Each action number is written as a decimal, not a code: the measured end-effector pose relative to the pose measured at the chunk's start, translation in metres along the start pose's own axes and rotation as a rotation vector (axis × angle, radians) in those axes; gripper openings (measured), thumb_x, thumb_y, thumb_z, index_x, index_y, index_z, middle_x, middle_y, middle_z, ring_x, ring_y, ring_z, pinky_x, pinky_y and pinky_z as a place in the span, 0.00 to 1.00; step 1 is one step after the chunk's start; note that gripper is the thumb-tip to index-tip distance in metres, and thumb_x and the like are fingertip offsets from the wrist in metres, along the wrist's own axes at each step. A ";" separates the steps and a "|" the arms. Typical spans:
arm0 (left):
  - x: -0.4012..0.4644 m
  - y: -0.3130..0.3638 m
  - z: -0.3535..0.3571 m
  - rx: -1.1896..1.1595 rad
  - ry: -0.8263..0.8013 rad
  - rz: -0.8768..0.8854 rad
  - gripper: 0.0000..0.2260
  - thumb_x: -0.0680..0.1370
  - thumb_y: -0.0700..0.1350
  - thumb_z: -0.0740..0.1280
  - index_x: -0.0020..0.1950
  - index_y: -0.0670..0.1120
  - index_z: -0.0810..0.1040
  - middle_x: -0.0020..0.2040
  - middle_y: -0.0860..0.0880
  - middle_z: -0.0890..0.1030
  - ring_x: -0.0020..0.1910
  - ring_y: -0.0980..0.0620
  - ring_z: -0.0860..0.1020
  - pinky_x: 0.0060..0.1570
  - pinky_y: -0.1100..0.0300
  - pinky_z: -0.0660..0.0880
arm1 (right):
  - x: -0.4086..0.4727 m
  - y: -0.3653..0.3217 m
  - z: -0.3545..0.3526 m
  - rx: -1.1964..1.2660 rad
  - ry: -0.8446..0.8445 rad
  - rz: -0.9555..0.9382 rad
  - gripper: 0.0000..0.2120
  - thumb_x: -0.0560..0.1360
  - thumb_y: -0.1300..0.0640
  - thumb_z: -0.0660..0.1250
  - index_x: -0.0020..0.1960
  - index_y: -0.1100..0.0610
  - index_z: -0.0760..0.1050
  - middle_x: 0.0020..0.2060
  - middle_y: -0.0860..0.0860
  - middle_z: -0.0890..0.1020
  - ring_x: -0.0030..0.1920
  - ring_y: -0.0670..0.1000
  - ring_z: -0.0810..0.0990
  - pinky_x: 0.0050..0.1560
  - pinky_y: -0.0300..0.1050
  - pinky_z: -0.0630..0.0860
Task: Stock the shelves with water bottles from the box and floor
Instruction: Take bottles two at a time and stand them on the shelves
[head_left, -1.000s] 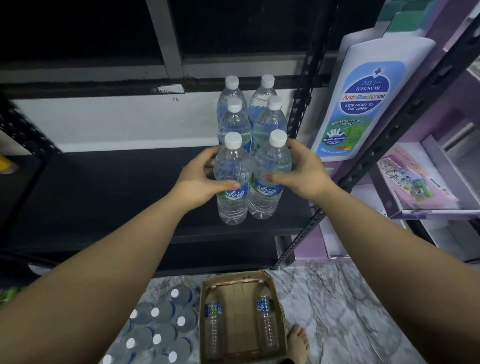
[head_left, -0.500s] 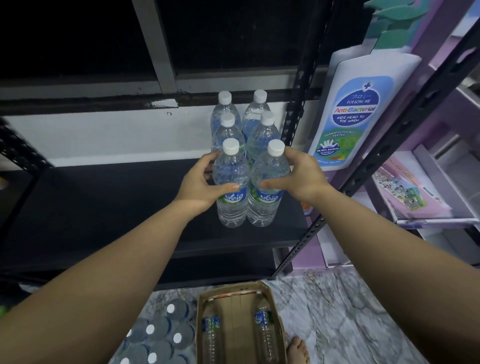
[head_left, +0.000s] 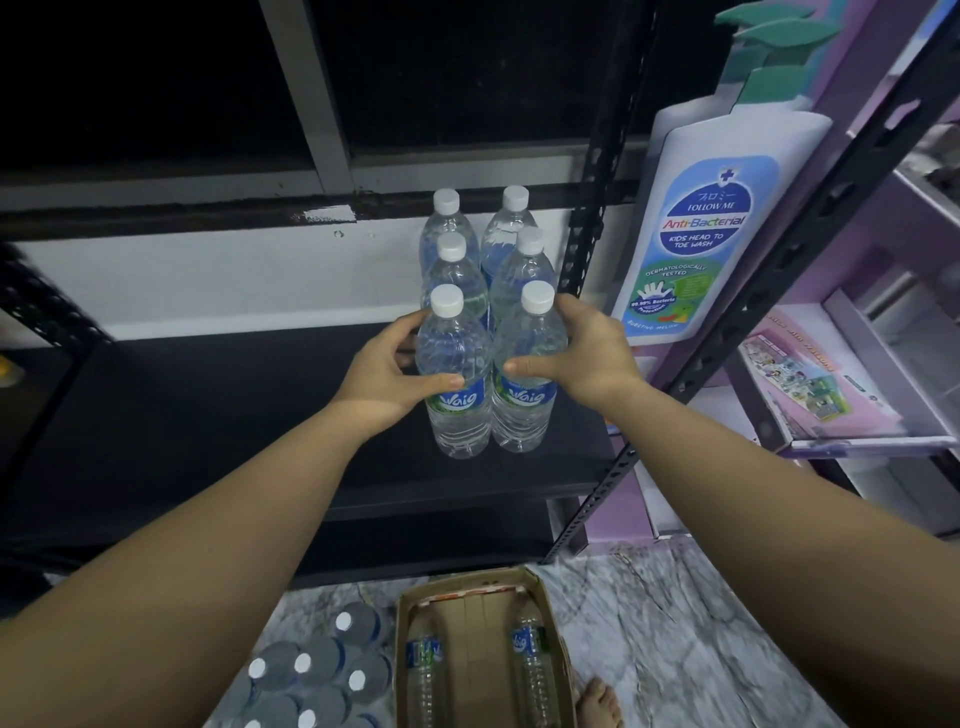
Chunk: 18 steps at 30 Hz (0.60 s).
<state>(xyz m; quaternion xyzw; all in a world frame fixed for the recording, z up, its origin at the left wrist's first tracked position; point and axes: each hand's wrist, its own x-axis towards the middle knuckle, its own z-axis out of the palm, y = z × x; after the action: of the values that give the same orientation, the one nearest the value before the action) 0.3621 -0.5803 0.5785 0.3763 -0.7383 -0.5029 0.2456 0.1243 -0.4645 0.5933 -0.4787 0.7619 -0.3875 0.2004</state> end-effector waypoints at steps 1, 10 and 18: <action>0.000 0.000 -0.001 0.000 -0.002 0.001 0.40 0.68 0.45 0.84 0.76 0.57 0.72 0.62 0.54 0.83 0.59 0.56 0.83 0.57 0.56 0.82 | 0.000 0.000 0.000 0.008 0.006 -0.002 0.40 0.60 0.46 0.88 0.69 0.51 0.78 0.53 0.42 0.81 0.54 0.45 0.77 0.42 0.22 0.67; 0.000 0.004 0.003 0.021 -0.015 -0.043 0.44 0.68 0.47 0.84 0.79 0.59 0.67 0.66 0.56 0.81 0.62 0.58 0.81 0.61 0.59 0.79 | -0.005 -0.001 -0.006 0.021 -0.053 0.031 0.41 0.61 0.41 0.86 0.71 0.47 0.75 0.59 0.42 0.84 0.60 0.48 0.82 0.57 0.42 0.78; -0.027 -0.004 0.001 0.080 0.067 -0.184 0.49 0.69 0.51 0.83 0.83 0.55 0.59 0.77 0.48 0.70 0.73 0.50 0.72 0.71 0.50 0.72 | -0.040 -0.006 -0.010 -0.015 -0.063 0.063 0.44 0.72 0.43 0.79 0.82 0.45 0.62 0.70 0.45 0.79 0.67 0.46 0.76 0.66 0.44 0.72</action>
<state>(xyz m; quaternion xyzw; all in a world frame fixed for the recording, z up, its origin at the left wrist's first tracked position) 0.3789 -0.5587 0.5745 0.4684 -0.7115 -0.4808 0.2078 0.1397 -0.4266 0.6013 -0.4680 0.7727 -0.3602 0.2327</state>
